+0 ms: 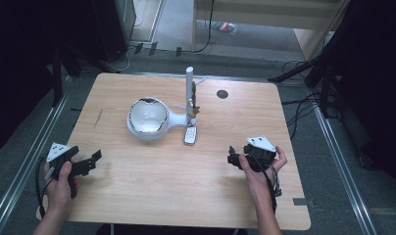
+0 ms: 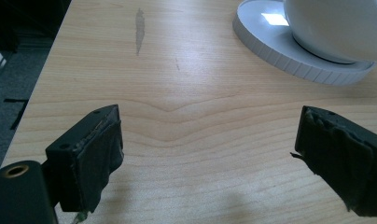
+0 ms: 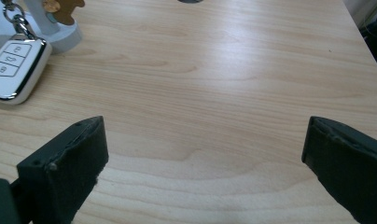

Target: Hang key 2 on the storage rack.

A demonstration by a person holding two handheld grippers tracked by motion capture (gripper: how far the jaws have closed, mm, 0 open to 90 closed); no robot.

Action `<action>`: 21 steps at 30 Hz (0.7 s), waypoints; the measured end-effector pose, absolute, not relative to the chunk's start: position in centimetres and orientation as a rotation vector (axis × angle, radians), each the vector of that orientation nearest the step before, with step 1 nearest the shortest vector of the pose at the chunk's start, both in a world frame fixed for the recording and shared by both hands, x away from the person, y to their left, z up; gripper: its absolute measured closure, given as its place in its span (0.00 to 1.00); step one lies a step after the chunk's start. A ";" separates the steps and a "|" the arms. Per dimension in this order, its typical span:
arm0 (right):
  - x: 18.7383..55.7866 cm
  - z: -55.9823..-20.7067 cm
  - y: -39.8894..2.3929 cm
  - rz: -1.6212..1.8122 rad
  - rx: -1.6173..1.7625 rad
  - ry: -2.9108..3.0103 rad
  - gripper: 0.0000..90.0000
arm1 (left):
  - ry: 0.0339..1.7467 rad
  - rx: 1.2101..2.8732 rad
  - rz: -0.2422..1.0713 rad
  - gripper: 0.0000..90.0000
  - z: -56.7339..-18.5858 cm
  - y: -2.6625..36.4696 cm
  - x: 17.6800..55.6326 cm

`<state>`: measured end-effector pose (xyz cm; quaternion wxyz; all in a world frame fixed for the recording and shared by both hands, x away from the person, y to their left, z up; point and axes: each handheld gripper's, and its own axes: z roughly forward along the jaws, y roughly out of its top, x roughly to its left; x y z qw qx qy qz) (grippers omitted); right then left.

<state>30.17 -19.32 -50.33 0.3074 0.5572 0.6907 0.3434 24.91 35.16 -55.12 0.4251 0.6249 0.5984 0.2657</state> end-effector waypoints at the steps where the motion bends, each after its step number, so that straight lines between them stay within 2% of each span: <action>1: 30.0 -50.5 -19.7 0.911 1.480 1.819 0.00 | 1.497 1.563 0.665 0.09 -55.1 35.2 24.9; 21: 27.0 -52.0 -24.5 0.871 1.547 1.744 0.00 | 1.501 1.562 0.666 0.09 -55.1 35.1 24.9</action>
